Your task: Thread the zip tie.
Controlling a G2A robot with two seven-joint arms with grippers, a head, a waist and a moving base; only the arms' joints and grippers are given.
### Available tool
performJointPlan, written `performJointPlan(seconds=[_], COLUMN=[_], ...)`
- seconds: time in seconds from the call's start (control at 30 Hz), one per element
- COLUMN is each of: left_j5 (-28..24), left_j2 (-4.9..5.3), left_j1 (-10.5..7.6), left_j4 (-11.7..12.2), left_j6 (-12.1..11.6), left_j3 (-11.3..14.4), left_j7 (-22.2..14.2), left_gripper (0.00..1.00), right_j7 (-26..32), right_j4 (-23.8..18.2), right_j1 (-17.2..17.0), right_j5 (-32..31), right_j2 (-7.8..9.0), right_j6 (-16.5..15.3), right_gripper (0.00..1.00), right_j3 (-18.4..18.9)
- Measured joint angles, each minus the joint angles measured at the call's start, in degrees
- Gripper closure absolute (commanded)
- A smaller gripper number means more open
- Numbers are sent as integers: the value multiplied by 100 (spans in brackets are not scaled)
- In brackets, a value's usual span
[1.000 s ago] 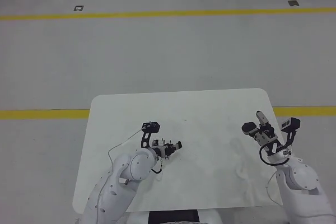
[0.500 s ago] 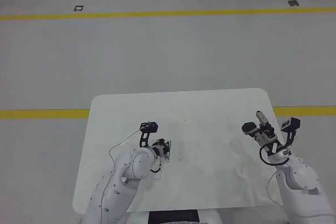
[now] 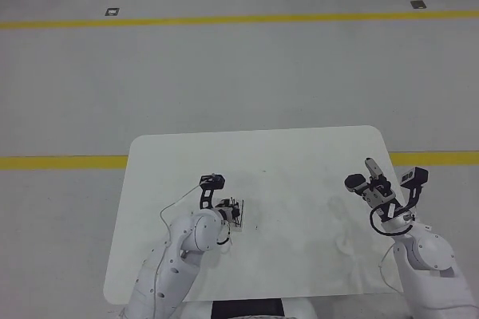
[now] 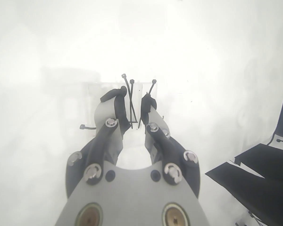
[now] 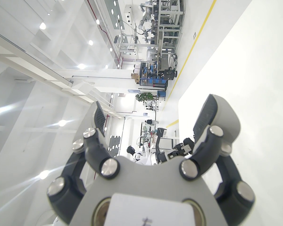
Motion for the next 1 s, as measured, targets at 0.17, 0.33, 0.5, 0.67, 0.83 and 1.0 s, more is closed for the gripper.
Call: performJointPlan(seconds=[0.17,0.33,0.5,0.67,0.83,1.0], left_j5=[151,262,343,459,542,594], left_j2=[-99,-179,-249,-322,-385,-432], left_j1=[56,74,38,-24,-77,-87], left_j4=[12,67,165,291,385,412], left_j6=[0,0,0,0,0,0], left_j3=[-40,-55,-52,-66,-93,-110], left_j7=[-76,-113,-120,-154,-210,-240], left_gripper=[79,82,83,85,90,95], right_j7=[0,0,0,0,0,0], right_j4=[0,0,0,0,0,0], right_j1=[0,0,0,0,0,0], right_j5=[0,0,0,0,0,0], right_j2=[0,0,0,0,0,0], right_j6=[0,0,0,0,0,0], right_gripper=[0,0,0,0,0,0], right_j3=[0,0,0,0,0,0])
